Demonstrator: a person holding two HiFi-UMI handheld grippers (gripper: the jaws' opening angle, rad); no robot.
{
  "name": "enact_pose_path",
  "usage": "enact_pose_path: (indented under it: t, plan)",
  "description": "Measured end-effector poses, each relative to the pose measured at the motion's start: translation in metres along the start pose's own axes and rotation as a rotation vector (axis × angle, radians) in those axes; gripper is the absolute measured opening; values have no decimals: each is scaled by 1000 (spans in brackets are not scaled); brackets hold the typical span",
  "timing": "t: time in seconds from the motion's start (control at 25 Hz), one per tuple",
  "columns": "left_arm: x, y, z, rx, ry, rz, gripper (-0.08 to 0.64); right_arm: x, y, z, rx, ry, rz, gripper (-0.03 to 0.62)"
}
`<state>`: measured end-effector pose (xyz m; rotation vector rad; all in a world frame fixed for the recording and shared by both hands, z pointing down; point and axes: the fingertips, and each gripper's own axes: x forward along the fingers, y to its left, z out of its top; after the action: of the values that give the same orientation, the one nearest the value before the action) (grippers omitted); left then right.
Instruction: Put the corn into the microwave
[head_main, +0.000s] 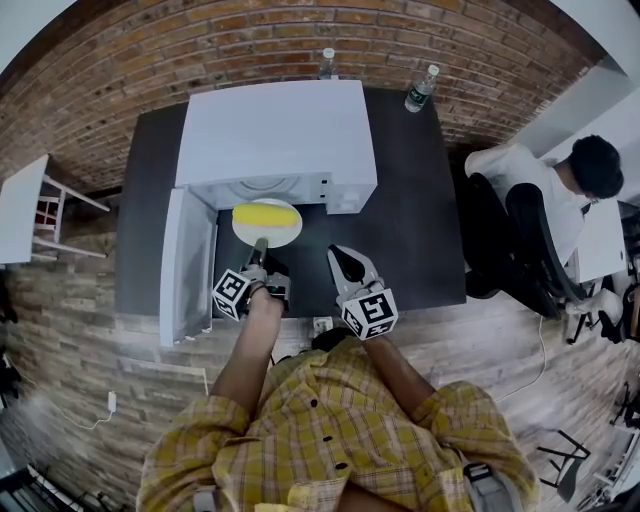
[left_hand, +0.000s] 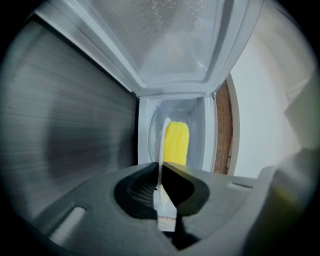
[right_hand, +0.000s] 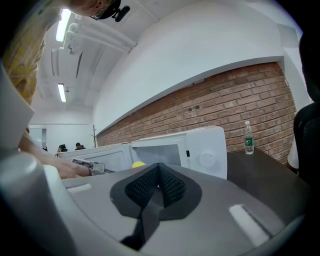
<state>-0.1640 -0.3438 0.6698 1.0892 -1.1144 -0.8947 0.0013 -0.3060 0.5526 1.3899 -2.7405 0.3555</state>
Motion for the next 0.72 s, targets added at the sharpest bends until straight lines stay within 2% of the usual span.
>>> enact_pose_path:
  t: [0.72]
  plan:
    - [46,14,13,-16,-39,38,24,14,-18,-4,-2,22,8,2]
